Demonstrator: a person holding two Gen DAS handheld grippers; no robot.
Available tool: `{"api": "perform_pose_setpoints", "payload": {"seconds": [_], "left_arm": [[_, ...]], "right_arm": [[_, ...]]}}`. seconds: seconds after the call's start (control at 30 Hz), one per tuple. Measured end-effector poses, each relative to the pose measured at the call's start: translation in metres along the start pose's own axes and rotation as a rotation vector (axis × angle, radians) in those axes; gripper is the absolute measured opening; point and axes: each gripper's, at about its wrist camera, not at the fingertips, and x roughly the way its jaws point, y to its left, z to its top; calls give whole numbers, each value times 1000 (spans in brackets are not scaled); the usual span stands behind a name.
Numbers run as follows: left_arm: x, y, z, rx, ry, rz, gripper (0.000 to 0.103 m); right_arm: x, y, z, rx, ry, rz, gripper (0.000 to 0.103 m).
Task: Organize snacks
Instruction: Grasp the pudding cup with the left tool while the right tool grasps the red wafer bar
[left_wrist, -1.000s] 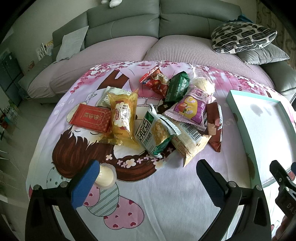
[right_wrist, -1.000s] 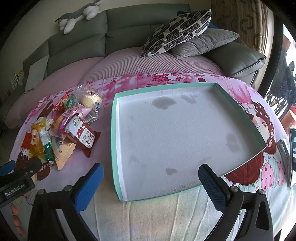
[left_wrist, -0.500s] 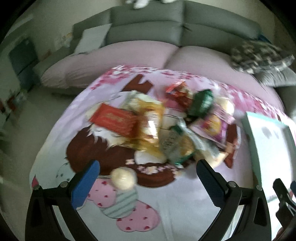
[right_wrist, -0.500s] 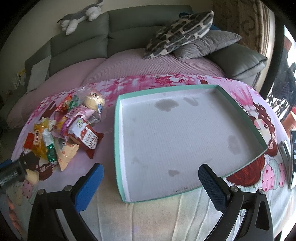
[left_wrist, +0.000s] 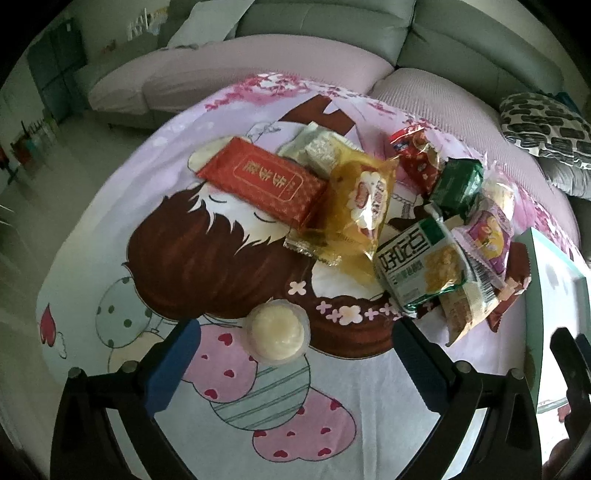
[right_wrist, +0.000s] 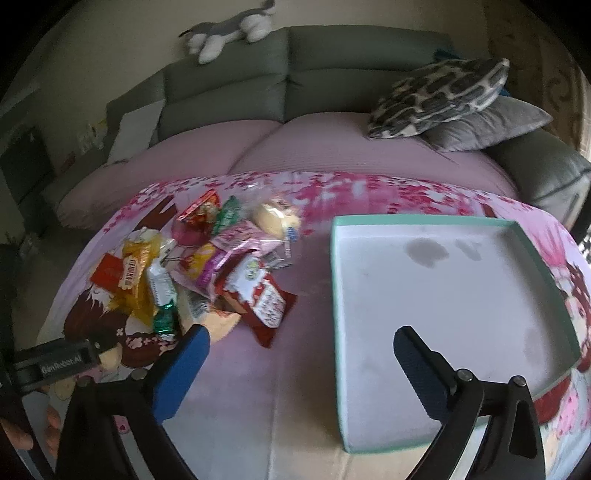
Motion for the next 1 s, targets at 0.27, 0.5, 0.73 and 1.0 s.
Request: {"api": "perform_pose_setpoints", "payload": {"seconds": [0.27, 0.5, 0.73, 1.0], "left_arm": [[22, -1, -1, 11, 59, -23, 78], [30, -5, -1, 18, 73, -21, 67], [40, -1, -1, 7, 55, -7, 49], [45, 10, 2, -30, 72, -18, 44]], "right_arm": [[31, 12, 11, -37, 52, 16, 85], [52, 19, 20, -71, 81, 29, 72], [72, 27, 20, -96, 112, 37, 70], [83, 24, 19, -72, 133, 67, 40]]}}
